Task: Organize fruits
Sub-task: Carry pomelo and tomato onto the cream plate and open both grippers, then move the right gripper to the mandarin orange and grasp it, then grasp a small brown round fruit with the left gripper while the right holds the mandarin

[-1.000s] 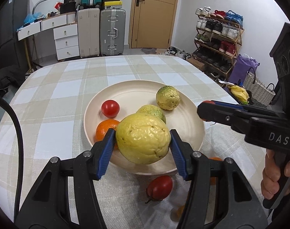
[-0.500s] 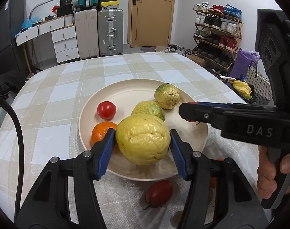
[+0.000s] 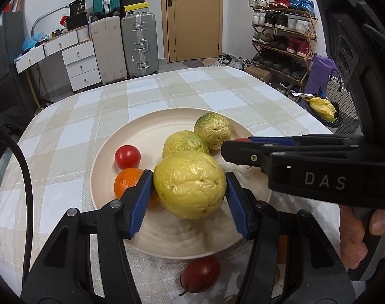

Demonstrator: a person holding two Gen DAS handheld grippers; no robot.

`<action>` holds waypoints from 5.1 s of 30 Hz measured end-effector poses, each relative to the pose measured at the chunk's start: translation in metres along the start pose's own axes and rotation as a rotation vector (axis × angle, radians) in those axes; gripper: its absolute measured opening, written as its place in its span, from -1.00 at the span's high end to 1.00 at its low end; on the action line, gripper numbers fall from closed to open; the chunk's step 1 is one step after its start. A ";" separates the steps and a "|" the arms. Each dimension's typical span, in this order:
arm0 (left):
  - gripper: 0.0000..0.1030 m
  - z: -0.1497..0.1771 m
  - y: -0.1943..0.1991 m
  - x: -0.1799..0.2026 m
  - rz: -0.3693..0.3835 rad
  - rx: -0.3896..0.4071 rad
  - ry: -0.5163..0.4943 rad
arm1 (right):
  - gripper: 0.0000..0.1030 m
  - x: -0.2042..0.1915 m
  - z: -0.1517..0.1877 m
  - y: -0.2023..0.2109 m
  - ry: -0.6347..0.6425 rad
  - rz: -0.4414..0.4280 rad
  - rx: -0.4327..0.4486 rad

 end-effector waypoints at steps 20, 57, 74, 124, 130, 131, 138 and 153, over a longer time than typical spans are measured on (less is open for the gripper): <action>-0.06 -0.006 -0.008 0.000 -0.010 0.000 -0.007 | 0.11 0.006 -0.001 -0.001 -0.011 0.001 0.003; -0.99 0.055 0.126 -0.029 -0.035 0.065 0.054 | -1.00 -0.018 0.078 0.086 0.171 0.090 0.063; -0.98 0.057 0.116 -0.037 -0.023 0.060 0.080 | -1.00 -0.013 0.088 0.065 0.228 0.155 -0.023; -0.98 0.068 0.087 -0.037 -0.014 -0.036 0.082 | 0.01 -0.027 0.094 0.044 0.204 0.081 -0.084; -0.98 0.068 0.087 -0.037 -0.013 -0.036 0.082 | 0.18 -0.032 0.096 0.044 0.221 0.074 -0.080; -0.98 0.068 0.087 -0.038 -0.014 -0.036 0.082 | 0.18 -0.032 0.097 0.045 0.223 0.079 -0.078; -0.98 0.071 0.085 -0.033 0.004 -0.051 0.061 | 0.19 -0.030 0.093 0.057 0.204 0.060 -0.042; -0.86 0.081 0.079 0.002 0.114 -0.130 -0.055 | 0.19 -0.029 0.091 0.066 0.195 0.051 -0.025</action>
Point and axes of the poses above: each gripper's, at about its wrist camera, not at the fingertips, and y roughly against the way its jaws point, x to its right, z to its underside, the point moved 2 cm from there along -y, roughly the way its jaws point, and after that the axes turned 2 degrees about x, right-handed, at the moved point
